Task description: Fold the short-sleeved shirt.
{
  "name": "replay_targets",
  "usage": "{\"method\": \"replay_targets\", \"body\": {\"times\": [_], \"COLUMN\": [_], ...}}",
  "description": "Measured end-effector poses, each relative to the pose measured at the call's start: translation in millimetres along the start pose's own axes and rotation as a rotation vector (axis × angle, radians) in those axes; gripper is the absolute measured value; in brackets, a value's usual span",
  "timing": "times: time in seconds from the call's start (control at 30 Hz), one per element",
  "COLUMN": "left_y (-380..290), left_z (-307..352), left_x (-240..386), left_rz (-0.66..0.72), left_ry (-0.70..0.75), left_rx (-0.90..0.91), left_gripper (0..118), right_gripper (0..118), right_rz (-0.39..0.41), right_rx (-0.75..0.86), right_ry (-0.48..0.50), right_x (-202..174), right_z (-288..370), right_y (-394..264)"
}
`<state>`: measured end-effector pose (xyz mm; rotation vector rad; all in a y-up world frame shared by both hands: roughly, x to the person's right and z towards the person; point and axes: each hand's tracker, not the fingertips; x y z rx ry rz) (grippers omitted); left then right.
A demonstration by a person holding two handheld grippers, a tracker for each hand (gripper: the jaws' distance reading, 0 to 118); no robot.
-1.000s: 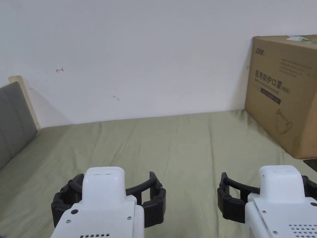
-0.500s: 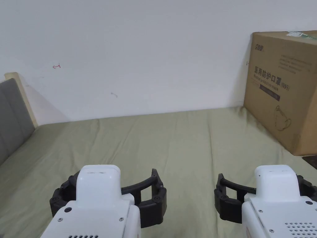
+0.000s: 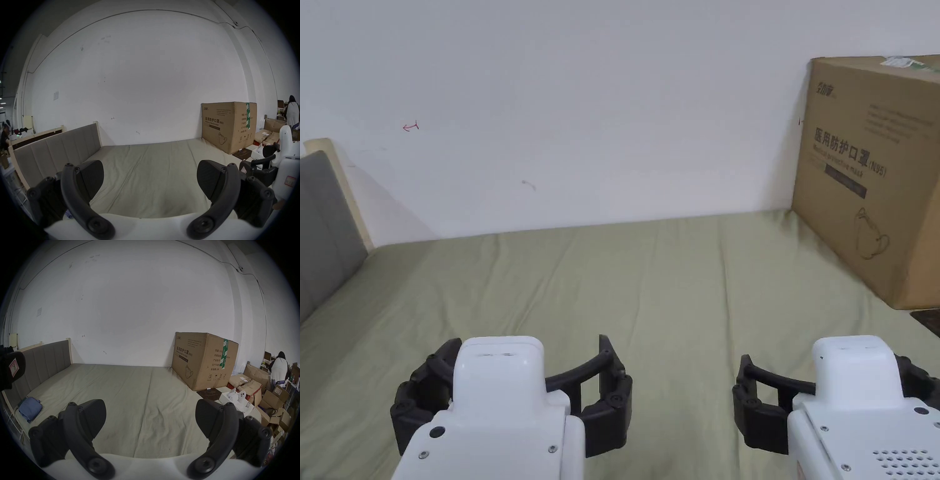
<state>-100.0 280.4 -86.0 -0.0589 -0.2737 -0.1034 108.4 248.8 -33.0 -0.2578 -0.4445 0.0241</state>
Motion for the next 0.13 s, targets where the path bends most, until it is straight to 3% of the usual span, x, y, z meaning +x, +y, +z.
{"method": "replay_targets", "body": {"times": [0.13], "left_y": [3.8], "left_z": [-4.6], "left_x": [-8.5], "left_rz": [0.083], "left_ry": [-0.051], "left_rx": [-0.088], "left_gripper": [117], "right_gripper": [111], "right_rz": [0.003], "right_rx": [-0.003], "right_ry": [-0.003], "right_x": [0.8], "right_z": [-1.9], "right_y": [-0.6]}}
